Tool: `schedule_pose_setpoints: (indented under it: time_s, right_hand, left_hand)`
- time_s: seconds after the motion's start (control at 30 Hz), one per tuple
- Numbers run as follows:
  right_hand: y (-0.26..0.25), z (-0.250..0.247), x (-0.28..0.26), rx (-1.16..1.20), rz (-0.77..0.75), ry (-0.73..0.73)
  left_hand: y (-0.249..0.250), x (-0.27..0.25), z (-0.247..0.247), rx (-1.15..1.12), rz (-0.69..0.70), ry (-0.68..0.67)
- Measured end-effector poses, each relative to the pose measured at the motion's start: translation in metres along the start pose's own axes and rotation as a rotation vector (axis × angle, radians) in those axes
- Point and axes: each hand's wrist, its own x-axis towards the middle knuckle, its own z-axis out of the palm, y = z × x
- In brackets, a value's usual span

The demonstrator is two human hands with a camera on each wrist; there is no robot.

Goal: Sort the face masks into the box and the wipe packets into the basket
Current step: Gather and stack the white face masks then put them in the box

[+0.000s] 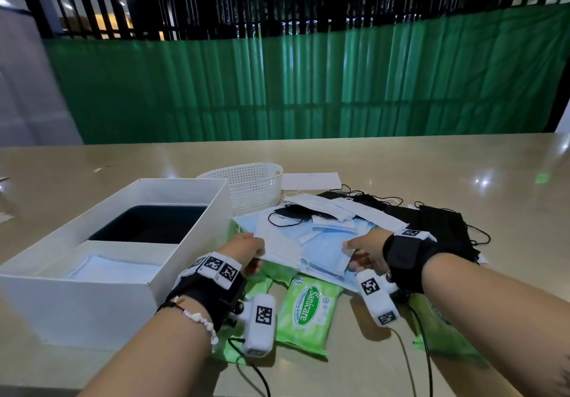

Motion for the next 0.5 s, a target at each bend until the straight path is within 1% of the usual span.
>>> schedule_pose_setpoints:
  time_s: [0.1, 0.17, 0.23, 0.27, 0.3, 0.4, 0.5]
  right_hand:
    - [0.001, 0.004, 0.003, -0.024, -0.005, 0.006]
    - [-0.001, 0.005, 0.005, -0.054, -0.041, 0.063]
    - [-0.005, 0.004, 0.006, -0.149, -0.099, 0.156]
    - [-0.006, 0.005, 0.006, -0.166, -0.12, 0.188]
    - [-0.007, 0.006, 0.006, -0.144, -0.135, 0.191]
    - [-0.008, 0.007, 0.01, 0.115, -0.108, 0.096]
    - [-0.005, 0.007, 0.007, 0.346, -0.101, 0.068]
  left_hand:
    - [-0.005, -0.005, 0.005, 0.037, -0.061, -0.12]
    - [-0.012, -0.005, 0.007, 0.041, -0.097, -0.164]
    - [-0.019, -0.005, 0.006, -0.021, -0.118, -0.149]
    - [-0.021, -0.005, 0.005, -0.083, -0.132, -0.133]
    - [-0.023, -0.004, 0.004, -0.14, -0.142, -0.123]
    - [-0.024, -0.001, 0.003, -0.236, -0.16, -0.152]
    - [-0.023, -0.002, 0.004, -0.193, -0.19, -0.135]
